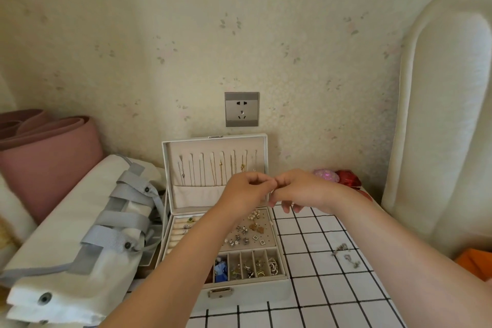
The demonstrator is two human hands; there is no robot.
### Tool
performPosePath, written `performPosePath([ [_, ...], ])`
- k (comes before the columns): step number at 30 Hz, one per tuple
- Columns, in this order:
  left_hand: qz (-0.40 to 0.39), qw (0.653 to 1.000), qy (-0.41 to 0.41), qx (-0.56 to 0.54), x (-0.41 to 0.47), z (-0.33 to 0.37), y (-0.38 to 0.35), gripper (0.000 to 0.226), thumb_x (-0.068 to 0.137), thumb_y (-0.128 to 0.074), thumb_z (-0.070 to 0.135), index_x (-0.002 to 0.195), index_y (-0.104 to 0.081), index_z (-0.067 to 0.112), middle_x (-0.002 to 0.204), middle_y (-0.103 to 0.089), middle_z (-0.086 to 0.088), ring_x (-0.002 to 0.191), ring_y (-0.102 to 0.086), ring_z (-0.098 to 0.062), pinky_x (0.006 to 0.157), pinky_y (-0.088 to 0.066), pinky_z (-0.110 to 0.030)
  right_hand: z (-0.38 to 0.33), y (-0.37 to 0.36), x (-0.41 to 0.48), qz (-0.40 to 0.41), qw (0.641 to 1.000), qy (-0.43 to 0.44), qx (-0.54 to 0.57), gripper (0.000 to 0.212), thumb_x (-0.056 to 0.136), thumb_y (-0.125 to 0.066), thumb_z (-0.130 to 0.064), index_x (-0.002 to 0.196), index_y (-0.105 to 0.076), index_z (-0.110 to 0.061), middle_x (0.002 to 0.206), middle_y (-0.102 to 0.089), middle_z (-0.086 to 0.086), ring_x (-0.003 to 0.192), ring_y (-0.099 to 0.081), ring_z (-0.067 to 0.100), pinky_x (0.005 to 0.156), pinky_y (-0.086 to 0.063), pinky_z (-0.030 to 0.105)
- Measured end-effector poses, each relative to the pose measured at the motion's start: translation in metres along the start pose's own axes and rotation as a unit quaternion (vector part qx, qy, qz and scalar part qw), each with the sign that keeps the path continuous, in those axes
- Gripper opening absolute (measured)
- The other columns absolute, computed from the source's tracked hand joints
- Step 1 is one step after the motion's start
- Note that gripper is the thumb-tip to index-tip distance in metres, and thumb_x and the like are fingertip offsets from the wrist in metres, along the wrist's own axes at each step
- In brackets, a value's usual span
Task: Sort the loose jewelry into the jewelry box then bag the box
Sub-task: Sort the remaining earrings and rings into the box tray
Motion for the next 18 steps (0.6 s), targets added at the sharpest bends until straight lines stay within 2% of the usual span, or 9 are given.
performPosePath([
  [4, 0.021, 0.999, -0.032, 0.026, 0.002, 0.005, 0.01, 0.009, 0.089, -0.07, 0.026, 0.085, -0.078, 0.027, 0.077, -0.072, 0.015, 0.073, -0.063, 0.005, 0.074, -0.048, -0.02, -0.006, -0.001, 0.008, 0.05, 0.998, 0.025, 0.012, 0.01, 0.089, -0.071, -0.02, 0.091, -0.076, -0.012, 0.087, -0.077, 0.001, 0.058, -0.055, 0.01, 0.053, -0.041, 0.02],
  [7, 0.073, 0.989, -0.075, 0.105, 0.005, 0.004, 0.025, 0.013, 0.091, -0.064, 0.032, 0.088, -0.077, 0.029, 0.084, -0.072, 0.015, 0.082, -0.062, 0.0, 0.078, -0.049, -0.024, -0.01, 0.007, 0.014, 0.105, 0.994, 0.034, 0.003, 0.014, 0.093, -0.069, -0.024, 0.081, -0.076, -0.019, 0.079, -0.077, -0.001, 0.05, -0.051, 0.007, 0.048, -0.041, 0.016],
  [9, 0.117, 0.958, -0.115, 0.237, 0.008, 0.001, 0.036, 0.018, 0.095, -0.059, 0.031, 0.1, -0.075, 0.025, 0.096, -0.068, 0.009, 0.094, -0.06, -0.009, 0.08, -0.047, -0.025, -0.016, 0.012, 0.019, 0.136, 0.989, 0.049, -0.016, 0.016, 0.093, -0.068, -0.025, 0.079, -0.075, -0.023, 0.072, -0.075, -0.005, 0.044, -0.049, 0.003, 0.049, -0.043, 0.016],
  [11, 0.127, 0.916, -0.158, 0.346, 0.009, -0.004, 0.04, 0.023, 0.096, -0.055, 0.025, 0.113, -0.07, 0.019, 0.107, -0.063, 0.001, 0.105, -0.054, -0.016, 0.087, -0.045, -0.027, -0.02, 0.015, 0.024, 0.157, 0.986, 0.062, -0.009, 0.015, 0.093, -0.068, -0.022, 0.081, -0.076, -0.021, 0.071, -0.073, -0.007, 0.042, -0.049, 0.002, 0.046, -0.043, 0.016],
  [13, 0.113, 0.881, -0.173, 0.426, 0.009, -0.011, 0.039, 0.03, 0.096, -0.053, 0.024, 0.122, -0.066, 0.017, 0.113, -0.06, -0.003, 0.11, -0.05, -0.022, 0.091, -0.045, -0.034, -0.024, 0.018, 0.028, 0.179, 0.981, 0.071, -0.009, 0.016, 0.093, -0.068, -0.019, 0.082, -0.078, -0.013, 0.074, -0.074, -0.01, 0.042, -0.051, 0.002, 0.048, -0.044, 0.016],
  [16, 0.102, 0.818, -0.177, 0.538, 0.008, -0.018, 0.032, 0.033, 0.095, -0.049, 0.026, 0.125, -0.06, 0.018, 0.12, -0.056, -0.004, 0.114, -0.048, -0.024, 0.092, -0.043, -0.037, -0.032, 0.022, 0.033, 0.212, 0.973, 0.09, -0.015, 0.015, 0.093, -0.067, -0.017, 0.083, -0.078, -0.014, 0.084, -0.075, -0.008, 0.042, -0.055, 0.001, 0.049, -0.044, 0.014],
  [18, 0.1, 0.802, -0.177, 0.562, 0.008, -0.019, 0.029, 0.034, 0.093, -0.05, 0.024, 0.126, -0.058, 0.017, 0.124, -0.053, -0.004, 0.118, -0.045, -0.023, 0.095, -0.04, -0.036, -0.036, 0.022, 0.036, 0.23, 0.967, 0.104, -0.019, 0.019, 0.093, -0.067, -0.014, 0.077, -0.076, -0.016, 0.092, -0.074, -0.01, 0.039, -0.054, 0.0, 0.045, -0.042, 0.011],
])
Point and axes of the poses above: each hand's wrist, its own x-axis towards the middle knuckle, its own y-axis out of the back of the hand, z = x × y, the point moved 6 cm from there along x, towards the middle knuckle
